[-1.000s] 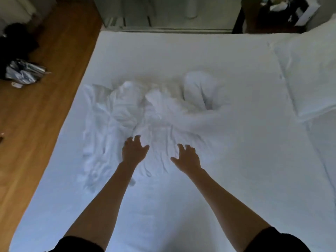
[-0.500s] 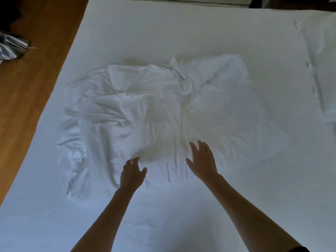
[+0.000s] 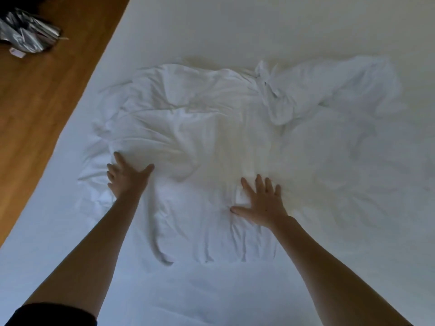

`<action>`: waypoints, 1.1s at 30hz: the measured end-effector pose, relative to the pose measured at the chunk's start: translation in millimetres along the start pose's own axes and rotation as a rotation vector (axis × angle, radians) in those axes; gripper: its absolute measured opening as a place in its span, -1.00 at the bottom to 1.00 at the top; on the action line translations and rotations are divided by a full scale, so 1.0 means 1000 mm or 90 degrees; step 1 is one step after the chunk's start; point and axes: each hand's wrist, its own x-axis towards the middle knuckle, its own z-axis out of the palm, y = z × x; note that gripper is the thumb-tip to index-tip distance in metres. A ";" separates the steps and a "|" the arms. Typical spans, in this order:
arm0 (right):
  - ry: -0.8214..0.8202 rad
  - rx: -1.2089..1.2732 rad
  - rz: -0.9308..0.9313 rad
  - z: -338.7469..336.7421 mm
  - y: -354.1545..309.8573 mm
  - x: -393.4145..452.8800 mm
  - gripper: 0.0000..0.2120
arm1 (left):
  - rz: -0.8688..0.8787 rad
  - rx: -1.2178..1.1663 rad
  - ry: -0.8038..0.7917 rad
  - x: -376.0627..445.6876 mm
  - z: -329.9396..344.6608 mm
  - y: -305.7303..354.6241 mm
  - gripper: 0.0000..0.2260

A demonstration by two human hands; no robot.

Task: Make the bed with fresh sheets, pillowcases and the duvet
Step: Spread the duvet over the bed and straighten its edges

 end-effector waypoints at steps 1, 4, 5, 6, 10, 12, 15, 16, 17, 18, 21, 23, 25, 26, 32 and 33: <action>-0.010 -0.004 0.005 0.009 0.002 0.004 -0.12 | -0.013 -0.033 -0.022 0.010 0.004 0.000 -0.08; 0.002 -0.013 0.016 0.021 0.008 0.014 -0.13 | -0.046 -0.059 -0.056 0.028 0.017 0.000 -0.07; 0.004 -0.019 0.019 0.023 0.008 0.017 -0.13 | -0.045 -0.043 -0.063 0.030 0.021 0.000 -0.12; 0.004 -0.022 0.024 0.025 0.006 0.018 -0.13 | -0.025 -0.032 -0.077 0.031 0.025 -0.001 -0.22; 0.006 -0.032 0.048 0.028 -0.002 0.013 -0.13 | 0.115 -0.063 -0.159 0.013 0.031 -0.007 -0.56; 0.006 -0.034 0.063 0.026 -0.007 0.004 -0.14 | 0.159 -0.075 -0.194 -0.008 0.028 -0.012 -0.48; 0.007 0.004 0.084 0.025 -0.020 -0.022 -0.15 | 0.220 -0.093 -0.248 -0.065 0.015 -0.028 -0.41; 0.024 0.069 0.095 0.021 -0.027 -0.034 -0.17 | 0.242 -0.107 -0.264 -0.090 0.008 -0.038 -0.42; 0.049 0.182 0.119 0.015 -0.036 -0.046 -0.20 | 0.255 -0.123 -0.282 -0.115 -0.001 -0.048 -0.43; 0.074 0.322 0.147 0.006 -0.049 -0.059 -0.21 | 0.263 -0.136 -0.299 -0.139 -0.011 -0.060 -0.44; 0.116 0.597 0.171 -0.022 -0.096 -0.082 -0.11 | 0.294 -0.172 -0.384 -0.212 -0.040 -0.098 -0.49; 0.086 0.550 0.135 -0.032 -0.129 -0.094 0.02 | 0.311 -0.136 -0.444 -0.257 -0.051 -0.125 -0.63; 0.050 0.410 0.120 -0.025 -0.151 -0.105 0.14 | 0.323 -0.075 -0.489 -0.295 -0.057 -0.153 -0.70; 0.029 0.330 0.129 -0.015 -0.156 -0.110 0.18 | 0.316 -0.052 -0.507 -0.309 -0.060 -0.166 -0.69; 0.054 0.011 0.151 0.061 -0.141 -0.136 0.01 | 0.239 -0.015 -0.383 -0.327 -0.082 -0.213 -0.47; 0.064 -0.018 0.142 0.066 -0.138 -0.134 0.00 | 0.225 -0.002 -0.378 -0.324 -0.081 -0.219 -0.49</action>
